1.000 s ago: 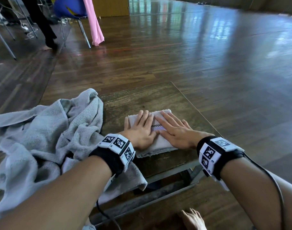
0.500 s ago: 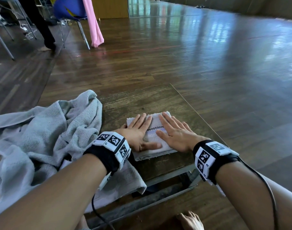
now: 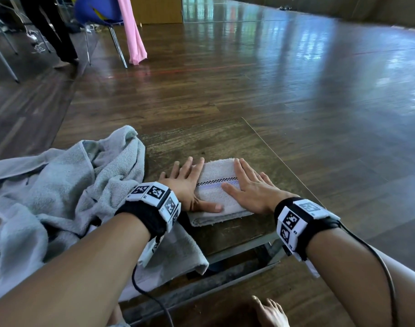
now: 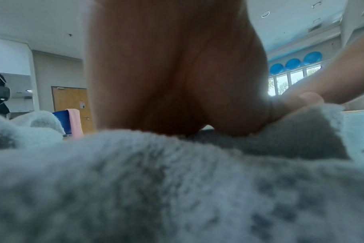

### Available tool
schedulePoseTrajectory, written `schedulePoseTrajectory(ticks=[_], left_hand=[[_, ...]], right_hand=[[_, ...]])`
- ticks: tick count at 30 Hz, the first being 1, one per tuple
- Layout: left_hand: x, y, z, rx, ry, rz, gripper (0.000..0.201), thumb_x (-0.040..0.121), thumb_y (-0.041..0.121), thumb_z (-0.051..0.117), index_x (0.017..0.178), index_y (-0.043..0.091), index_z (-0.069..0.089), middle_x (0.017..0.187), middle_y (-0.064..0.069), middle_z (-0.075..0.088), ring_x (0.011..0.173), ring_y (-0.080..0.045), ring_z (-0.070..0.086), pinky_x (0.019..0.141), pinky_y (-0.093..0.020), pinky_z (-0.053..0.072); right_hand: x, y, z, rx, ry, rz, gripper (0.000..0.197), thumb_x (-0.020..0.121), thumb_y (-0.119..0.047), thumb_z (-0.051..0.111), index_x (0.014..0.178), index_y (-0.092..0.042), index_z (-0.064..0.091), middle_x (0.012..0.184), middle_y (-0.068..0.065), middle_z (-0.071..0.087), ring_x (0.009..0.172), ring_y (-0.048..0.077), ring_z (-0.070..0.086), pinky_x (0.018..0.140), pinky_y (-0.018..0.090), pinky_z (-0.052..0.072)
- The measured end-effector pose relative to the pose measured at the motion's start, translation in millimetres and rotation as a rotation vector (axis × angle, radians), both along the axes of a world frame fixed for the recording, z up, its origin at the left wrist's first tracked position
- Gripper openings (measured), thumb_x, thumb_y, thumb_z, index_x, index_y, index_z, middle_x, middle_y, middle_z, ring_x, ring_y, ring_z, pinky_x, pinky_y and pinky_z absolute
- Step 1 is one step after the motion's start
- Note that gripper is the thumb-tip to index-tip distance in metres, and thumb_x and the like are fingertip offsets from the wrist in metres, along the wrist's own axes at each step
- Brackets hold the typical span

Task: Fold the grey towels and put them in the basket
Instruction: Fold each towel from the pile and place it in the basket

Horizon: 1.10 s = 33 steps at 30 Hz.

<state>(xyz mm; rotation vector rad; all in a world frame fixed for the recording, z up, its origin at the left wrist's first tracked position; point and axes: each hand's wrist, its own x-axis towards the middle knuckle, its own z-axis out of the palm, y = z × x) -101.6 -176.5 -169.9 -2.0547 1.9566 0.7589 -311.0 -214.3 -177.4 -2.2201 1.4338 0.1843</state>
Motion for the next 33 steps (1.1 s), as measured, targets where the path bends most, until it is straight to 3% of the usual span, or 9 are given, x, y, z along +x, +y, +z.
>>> schedulePoseTrajectory(ticks=[5, 8, 12, 15, 17, 22, 26, 31, 33], left_hand=[[18.9, 4.1, -3.4, -0.026, -0.051, 0.175, 0.159, 0.025, 0.104, 0.047, 0.142, 0.039, -0.040, 0.162, -0.002, -0.028, 0.151, -0.025, -0.021, 0.118, -0.058, -0.009], [24.4, 6.1, 3.0, -0.083, -0.059, 0.249, 0.160, 0.026, 0.101, 0.052, 0.147, 0.038, -0.031, 0.166, -0.009, -0.008, 0.153, -0.032, -0.004, 0.120, -0.056, -0.003], [17.8, 5.5, 10.2, -0.332, 0.035, 0.394, 0.127, 0.050, 0.095, 0.056, 0.146, 0.020, 0.021, 0.149, -0.015, 0.037, 0.135, -0.036, 0.041, 0.111, -0.056, 0.030], [7.6, 4.9, 9.7, -0.400, -0.055, 0.391, 0.094, 0.075, 0.090, 0.038, 0.126, 0.013, 0.054, 0.140, -0.016, 0.048, 0.128, -0.036, 0.045, 0.103, -0.052, 0.037], [1.3, 4.6, 7.6, -0.403, -0.005, 0.396, 0.086, 0.081, 0.085, 0.035, 0.111, 0.010, 0.064, 0.133, -0.018, 0.055, 0.125, -0.038, 0.046, 0.102, -0.051, 0.039], [-4.2, -1.7, 13.7, -0.475, 0.324, 0.435, 0.042, 0.085, 0.051, 0.068, 0.099, 0.013, 0.060, 0.104, -0.005, 0.066, 0.099, -0.026, 0.062, 0.081, -0.035, 0.049], [-13.9, -3.4, 28.1, -0.574, 0.549, 0.414, 0.027, 0.086, 0.034, 0.071, 0.103, 0.016, 0.060, 0.097, 0.004, 0.065, 0.090, -0.016, 0.063, 0.068, -0.026, 0.043], [-18.1, 5.4, 51.1, -0.655, 0.768, 0.389, 0.026, 0.083, 0.025, 0.077, 0.100, 0.018, 0.059, 0.089, 0.007, 0.066, 0.078, -0.007, 0.063, 0.063, -0.019, 0.044], [-13.0, 14.0, 60.3, -0.658, 0.844, 0.397, 0.029, 0.081, 0.020, 0.080, 0.101, 0.019, 0.058, 0.093, 0.007, 0.068, 0.082, -0.008, 0.065, 0.069, -0.020, 0.047]], right_hand=[[0.8, -1.2, -1.9, 0.000, 0.004, -0.012, 0.086, 0.098, -0.070, 0.019, 0.157, -0.025, -0.024, 0.165, -0.007, -0.028, 0.152, 0.007, -0.021, 0.125, 0.038, -0.011], [3.1, -2.2, -2.5, -0.009, 0.018, -0.034, 0.087, 0.098, -0.072, 0.019, 0.157, -0.025, -0.024, 0.165, -0.007, -0.027, 0.153, 0.008, -0.019, 0.125, 0.040, -0.010], [10.0, 1.9, -3.8, -0.046, 0.046, -0.114, 0.088, 0.097, -0.073, 0.014, 0.157, -0.021, -0.024, 0.167, -0.001, -0.025, 0.154, 0.014, -0.019, 0.126, 0.043, -0.007], [20.1, 7.2, -3.5, -0.053, 0.072, -0.186, 0.089, 0.097, -0.071, 0.013, 0.157, -0.016, -0.024, 0.168, 0.007, -0.021, 0.155, 0.021, -0.018, 0.126, 0.048, -0.004], [25.7, 9.5, -1.8, -0.016, 0.081, -0.203, 0.090, 0.098, -0.071, 0.012, 0.156, -0.014, -0.025, 0.167, 0.010, -0.023, 0.155, 0.024, -0.019, 0.125, 0.050, -0.005], [24.6, 10.2, 4.4, -0.032, 0.012, -0.214, 0.092, 0.095, -0.075, 0.013, 0.159, -0.016, -0.019, 0.170, 0.009, -0.011, 0.157, 0.026, -0.010, 0.124, 0.051, 0.001], [15.6, 4.4, 16.9, -0.080, -0.155, -0.285, 0.094, 0.092, -0.079, 0.020, 0.159, -0.019, -0.009, 0.166, 0.015, 0.021, 0.151, 0.034, 0.025, 0.116, 0.054, 0.026], [10.0, 4.7, 27.5, -0.152, -0.295, -0.439, 0.097, 0.086, -0.086, 0.029, 0.147, -0.011, 0.024, 0.141, 0.017, 0.055, 0.126, 0.036, 0.054, 0.099, 0.052, 0.046], [12.8, 5.4, 34.2, -0.085, -0.489, -0.489, 0.099, 0.082, -0.089, 0.031, 0.134, -0.007, 0.045, 0.123, 0.014, 0.063, 0.111, 0.031, 0.062, 0.093, 0.046, 0.050]])
